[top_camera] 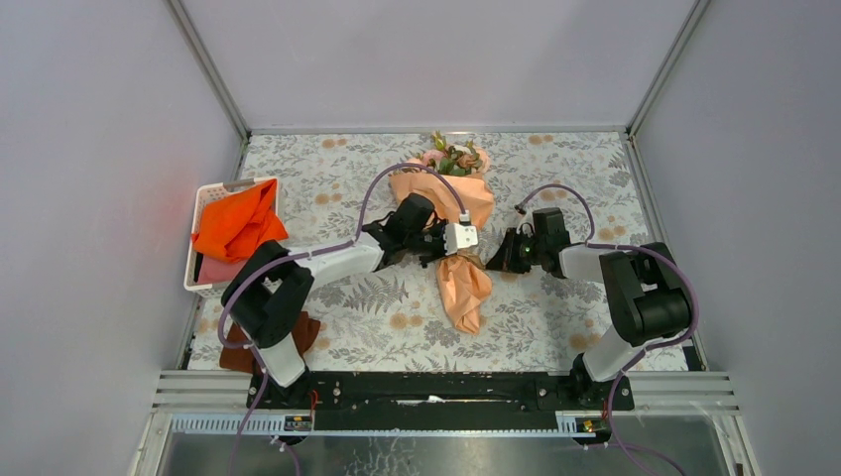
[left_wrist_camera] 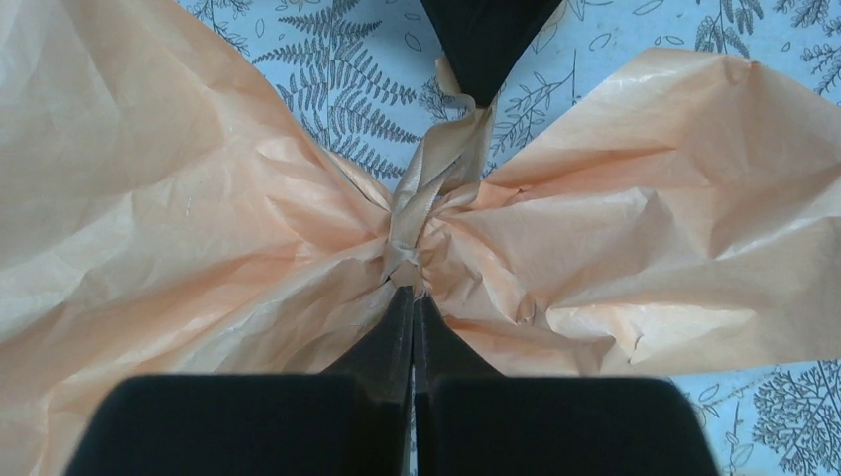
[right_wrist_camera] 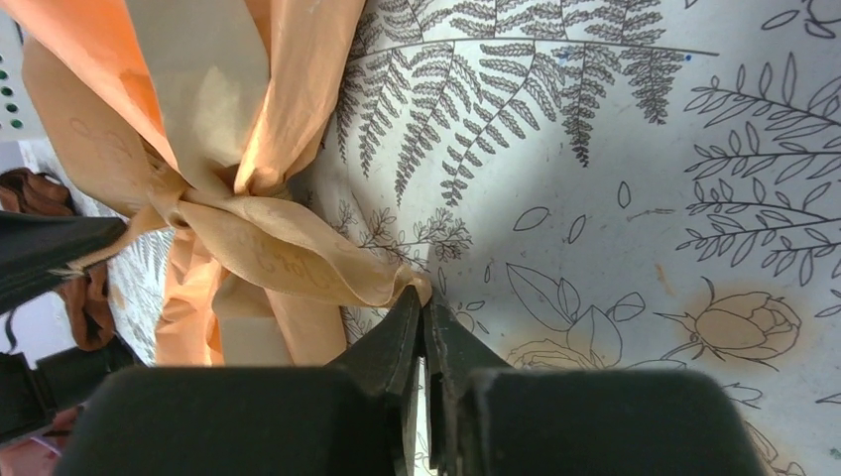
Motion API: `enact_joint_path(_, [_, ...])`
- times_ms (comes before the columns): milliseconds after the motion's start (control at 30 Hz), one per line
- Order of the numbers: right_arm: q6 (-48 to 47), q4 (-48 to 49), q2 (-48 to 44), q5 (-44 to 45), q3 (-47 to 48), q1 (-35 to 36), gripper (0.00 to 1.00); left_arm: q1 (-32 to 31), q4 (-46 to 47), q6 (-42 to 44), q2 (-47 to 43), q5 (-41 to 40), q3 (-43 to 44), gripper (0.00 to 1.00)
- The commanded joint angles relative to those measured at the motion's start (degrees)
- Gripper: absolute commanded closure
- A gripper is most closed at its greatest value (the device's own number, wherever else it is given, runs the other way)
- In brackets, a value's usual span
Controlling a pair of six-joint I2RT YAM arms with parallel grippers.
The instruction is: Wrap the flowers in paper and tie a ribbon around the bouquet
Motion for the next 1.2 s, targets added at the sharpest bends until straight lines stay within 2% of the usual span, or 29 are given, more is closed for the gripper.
enact_joint_path(0, [-4.19,-3.24,-2.0,-0.04,2.32,-0.12,0.84,-0.36,-5.98,4.85,-4.76,-0.57,1.77,1.0])
enact_joint_path(267, [-7.66,-6.05,-4.86,-0.34,5.04,-0.67,0.56,1.42,-24.73,13.41,-10.73,0.58,1.62,1.0])
enact_joint_path(467, [-7.74,-5.86,-6.47,-2.92,5.37,-0.68,0.47,4.6,-32.52,28.06,-12.75,0.17,-4.68,1.0])
enact_joint_path(533, [-7.38,-4.66,-7.09,-4.47,5.3,-0.6,0.45,4.65,-32.46,30.93,-12.94,-0.46,-6.98,1.0])
enact_joint_path(633, [-5.43,-0.57,-7.42,-7.93,4.67,-0.28,0.41,4.64,-30.14,30.72,-12.74,0.11,-8.26,1.0])
enact_joint_path(767, [-0.06,8.52,-7.61,-11.56,2.06,0.08,0.35,4.65,-27.33,30.85,-12.32,-0.03,-9.47,1.0])
enact_joint_path(867, [3.17,14.2,-6.85,-10.88,1.03,1.62,0.34,4.65,-26.21,30.82,-12.11,0.32,-9.77,1.0])
enact_joint_path(1033, [5.45,15.05,-2.99,-8.76,2.38,4.36,0.36,4.69,-25.38,30.96,-11.67,-0.3,-9.74,1.0])
enact_joint_path(1067, [5.89,15.46,-2.51,-8.66,2.38,4.45,0.37,4.88,-25.39,31.19,-11.76,-0.53,-9.74,0.98])
enact_joint_path(1100, [6.25,15.7,-2.07,-8.79,2.5,4.5,0.4,5.34,-25.4,31.54,-11.92,-0.6,-9.68,0.84])
enact_joint_path(1167, [6.43,15.5,-1.27,-9.16,3.28,4.75,0.45,6.69,-25.38,32.49,-12.15,-0.5,-9.37,0.65])
